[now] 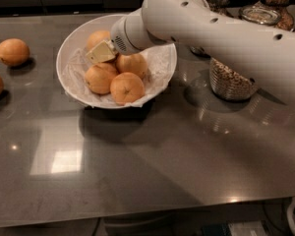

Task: Pick orange from white bowl

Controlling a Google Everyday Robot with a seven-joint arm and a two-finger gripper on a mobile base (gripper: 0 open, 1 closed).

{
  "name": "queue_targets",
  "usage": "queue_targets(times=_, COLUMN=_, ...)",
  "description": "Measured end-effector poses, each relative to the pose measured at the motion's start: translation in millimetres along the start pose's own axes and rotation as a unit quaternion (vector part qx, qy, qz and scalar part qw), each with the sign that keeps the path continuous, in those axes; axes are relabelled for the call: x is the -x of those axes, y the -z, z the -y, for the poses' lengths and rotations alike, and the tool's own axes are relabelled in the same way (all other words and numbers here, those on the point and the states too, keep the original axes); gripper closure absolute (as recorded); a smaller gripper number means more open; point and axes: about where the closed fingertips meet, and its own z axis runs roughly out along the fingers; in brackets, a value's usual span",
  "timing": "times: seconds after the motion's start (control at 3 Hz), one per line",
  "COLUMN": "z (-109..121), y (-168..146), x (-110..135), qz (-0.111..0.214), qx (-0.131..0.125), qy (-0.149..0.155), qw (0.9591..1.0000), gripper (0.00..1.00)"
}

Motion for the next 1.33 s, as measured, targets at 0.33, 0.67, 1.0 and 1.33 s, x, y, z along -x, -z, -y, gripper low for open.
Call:
queue_targets(times=0.33, z=-0.8, y=-11.5, x=-1.9, qz=-0.002, qx=0.009, qy=-0.003, qw=1.0, gripper=0.28)
queue_targets(times=0.67, z=-1.2, y=-20.2, x=-5.4, qz=-0.005, qx=0.016, qy=-0.007, qw=0.9998, gripper=0.28)
queue_targets(times=1.0, z=-0.4, y=-28.4, x=-10.3, qz=-0.008, qx=0.02, qy=-0.013, qw=0.9997, gripper=0.28)
queue_targets(times=1.33, z=-0.1, y=-30.9, x=-12.0, qz=-0.009, qx=0.021, qy=-0.016, qw=0.9996, gripper=0.29)
